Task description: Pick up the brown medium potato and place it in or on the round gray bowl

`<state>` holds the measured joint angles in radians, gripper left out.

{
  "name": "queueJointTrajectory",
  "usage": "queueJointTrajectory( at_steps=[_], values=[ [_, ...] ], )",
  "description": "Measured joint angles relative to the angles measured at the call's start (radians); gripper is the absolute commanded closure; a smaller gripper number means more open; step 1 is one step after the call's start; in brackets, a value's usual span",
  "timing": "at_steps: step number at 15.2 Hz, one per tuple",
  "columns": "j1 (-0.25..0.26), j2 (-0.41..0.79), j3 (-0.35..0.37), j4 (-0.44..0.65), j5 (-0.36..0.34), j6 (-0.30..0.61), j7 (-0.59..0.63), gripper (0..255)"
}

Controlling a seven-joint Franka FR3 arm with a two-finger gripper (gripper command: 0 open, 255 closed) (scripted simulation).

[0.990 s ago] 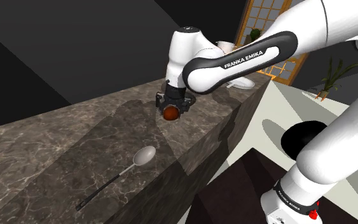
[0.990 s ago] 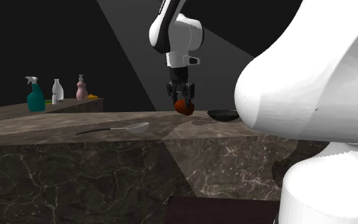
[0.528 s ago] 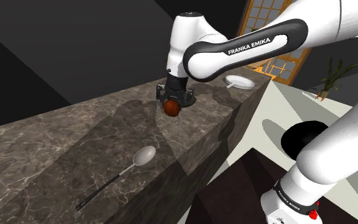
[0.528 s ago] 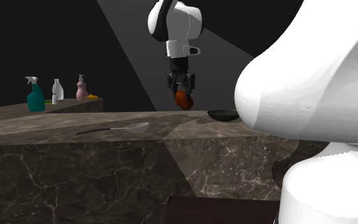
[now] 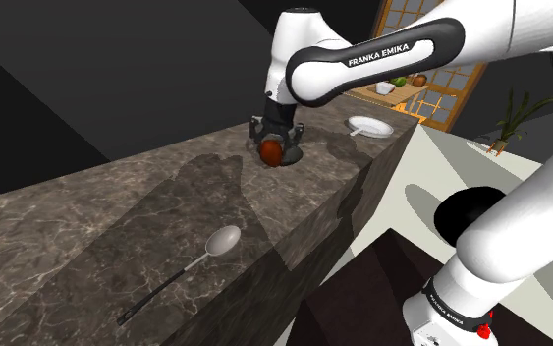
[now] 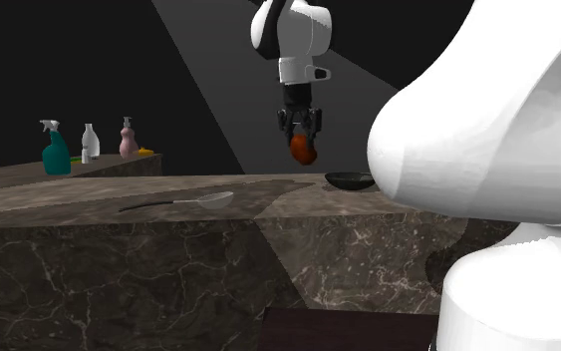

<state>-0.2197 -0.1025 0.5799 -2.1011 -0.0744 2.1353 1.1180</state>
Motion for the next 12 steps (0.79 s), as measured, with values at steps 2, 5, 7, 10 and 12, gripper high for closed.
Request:
queueJointTrajectory(
  at_steps=[2, 5, 7, 10, 12],
  values=[
    [-0.020, 0.029, -0.020, 0.025, -0.015, 0.003, -0.033, 255],
    [-0.050, 0.075, -0.051, 0.083, -0.034, -0.011, -0.086, 255],
    [-0.069, 0.098, -0.071, 0.108, -0.042, -0.012, -0.123, 255],
    [-0.095, 0.161, -0.097, 0.177, -0.066, -0.022, -0.167, 255],
    [-0.112, 0.194, -0.113, 0.227, -0.075, -0.038, -0.201, 255]
  ],
)
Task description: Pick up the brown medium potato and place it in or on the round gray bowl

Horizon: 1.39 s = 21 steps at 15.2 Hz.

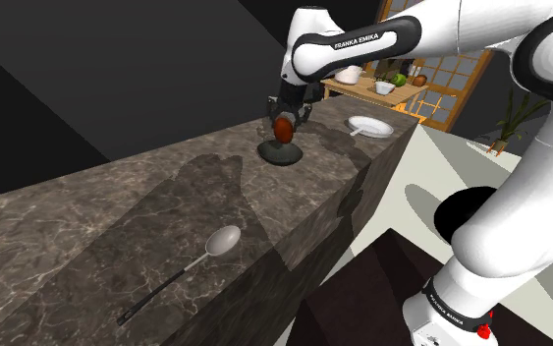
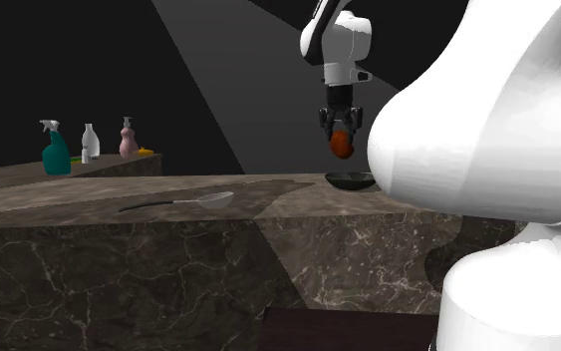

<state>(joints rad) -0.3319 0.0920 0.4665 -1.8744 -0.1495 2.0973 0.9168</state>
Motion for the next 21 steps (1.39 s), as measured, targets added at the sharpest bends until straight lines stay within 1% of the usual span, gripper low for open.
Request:
queueJointTrajectory(
  at_steps=[2, 4, 18, 21],
  values=[
    [-0.018, 0.046, -0.018, 0.056, -0.013, -0.010, -0.036, 255],
    [-0.022, 0.076, -0.026, 0.073, -0.026, 0.000, -0.042, 255],
    [-0.016, 0.144, -0.040, -0.024, -0.077, 0.156, -0.005, 255],
    [-0.016, 0.147, -0.041, -0.034, -0.080, 0.169, -0.002, 255]
  ],
)
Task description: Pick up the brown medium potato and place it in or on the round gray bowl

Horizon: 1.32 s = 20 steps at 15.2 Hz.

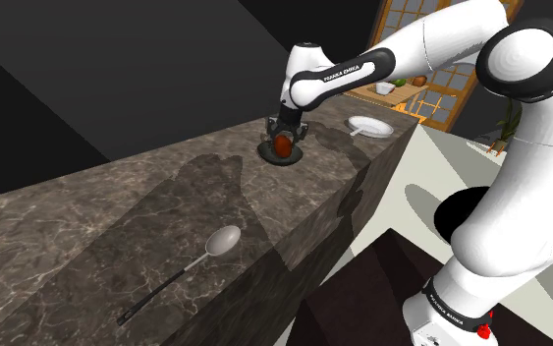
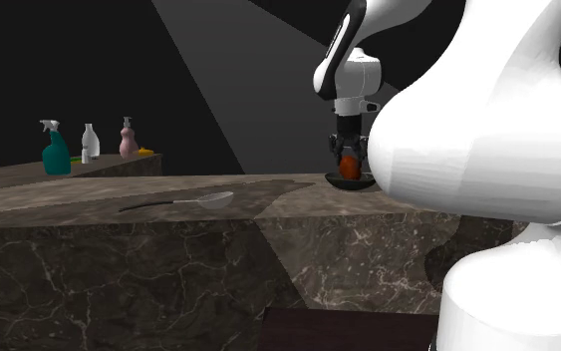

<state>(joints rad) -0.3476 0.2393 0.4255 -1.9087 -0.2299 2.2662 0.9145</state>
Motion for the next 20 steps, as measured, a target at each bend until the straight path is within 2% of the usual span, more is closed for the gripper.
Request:
queueJointTrajectory(
  at_steps=[3, 4, 10, 15, 20],
  values=[
    [0.000, 0.000, 0.000, -0.001, 0.000, 0.002, 0.000, 255],
    [0.000, 0.000, 0.000, -0.001, 0.000, 0.002, 0.000, 0],
    [0.000, 0.000, 0.000, -0.001, 0.000, 0.002, 0.000, 0],
    [-0.007, -0.065, 0.013, 0.032, 0.042, -0.087, -0.026, 0],
    [-0.008, -0.072, 0.014, 0.036, 0.047, -0.099, -0.030, 0]
  ],
)
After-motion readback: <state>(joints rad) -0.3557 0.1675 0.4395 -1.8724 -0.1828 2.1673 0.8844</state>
